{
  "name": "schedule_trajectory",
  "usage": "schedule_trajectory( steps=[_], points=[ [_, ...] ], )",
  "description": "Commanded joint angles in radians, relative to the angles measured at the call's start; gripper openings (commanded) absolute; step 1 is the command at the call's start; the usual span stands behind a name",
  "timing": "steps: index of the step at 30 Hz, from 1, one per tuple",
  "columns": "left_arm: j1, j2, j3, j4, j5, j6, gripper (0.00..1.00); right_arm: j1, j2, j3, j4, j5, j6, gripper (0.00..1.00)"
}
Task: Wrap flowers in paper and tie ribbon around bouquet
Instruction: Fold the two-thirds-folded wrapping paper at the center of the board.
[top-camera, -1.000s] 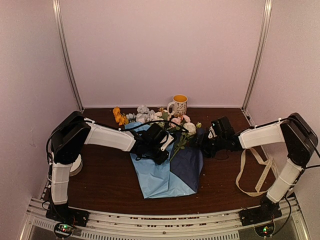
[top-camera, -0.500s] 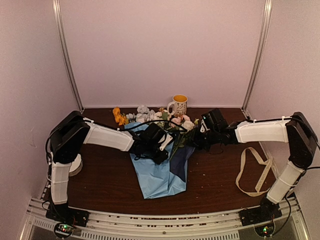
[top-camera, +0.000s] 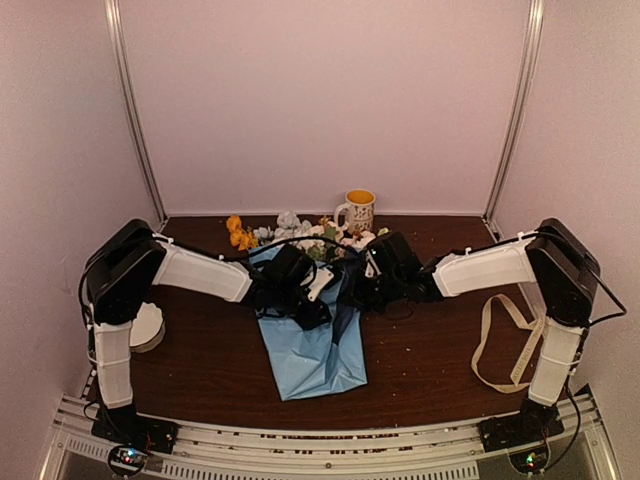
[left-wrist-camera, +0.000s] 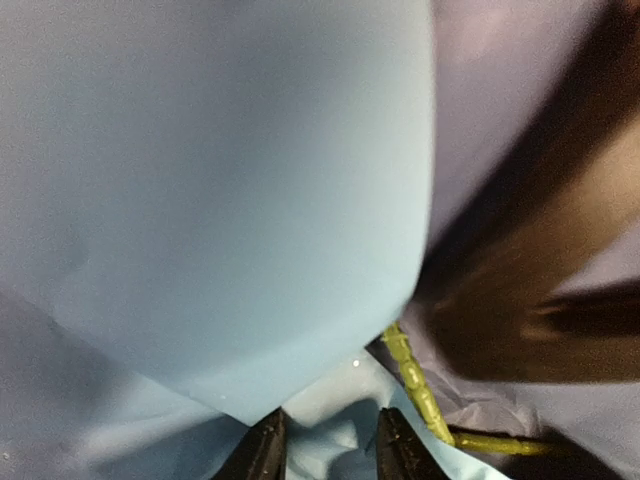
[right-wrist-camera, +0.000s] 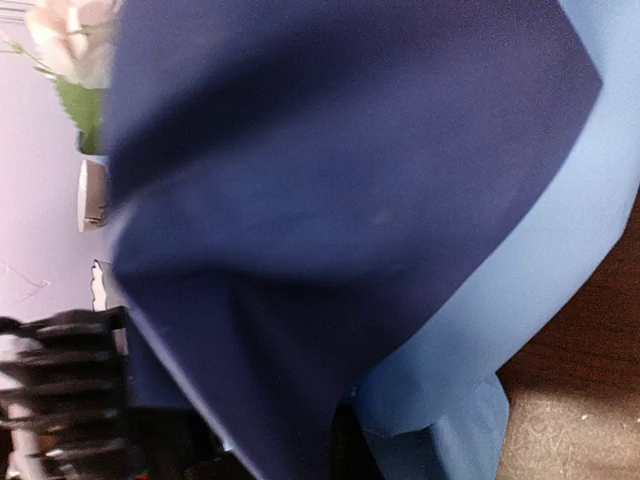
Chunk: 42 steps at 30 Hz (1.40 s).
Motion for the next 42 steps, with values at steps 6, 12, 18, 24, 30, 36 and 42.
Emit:
schedule_trajectory(
  steps=[6,12,18,24,30,36,42],
  points=[
    [0.014,-0.080,-0.061,-0.056,0.134,-0.025,0.40,0.014,0.129,0.086,0.031,-0.002,-0.013,0.00],
    [0.015,-0.154,-0.063,-0.095,0.154,-0.002,0.50,0.014,0.212,0.146,-0.012,-0.005,-0.035,0.00],
    [0.015,-0.195,-0.072,-0.160,0.137,0.036,0.52,0.015,0.224,0.177,-0.099,0.048,-0.054,0.00],
    [0.016,-0.418,-0.156,-0.182,0.103,0.033,0.52,0.015,0.240,0.193,-0.140,0.061,-0.065,0.00],
    [0.073,-0.452,-0.275,-0.211,-0.064,-0.066,0.54,0.019,0.215,0.199,-0.178,0.084,-0.087,0.00],
    [0.081,-0.297,-0.211,-0.145,-0.126,-0.094,0.52,0.035,0.177,0.208,-0.213,0.100,-0.102,0.00],
    [0.080,-0.197,-0.139,-0.109,-0.132,-0.079,0.52,0.071,0.109,0.213,-0.245,0.139,-0.107,0.00]
  ],
)
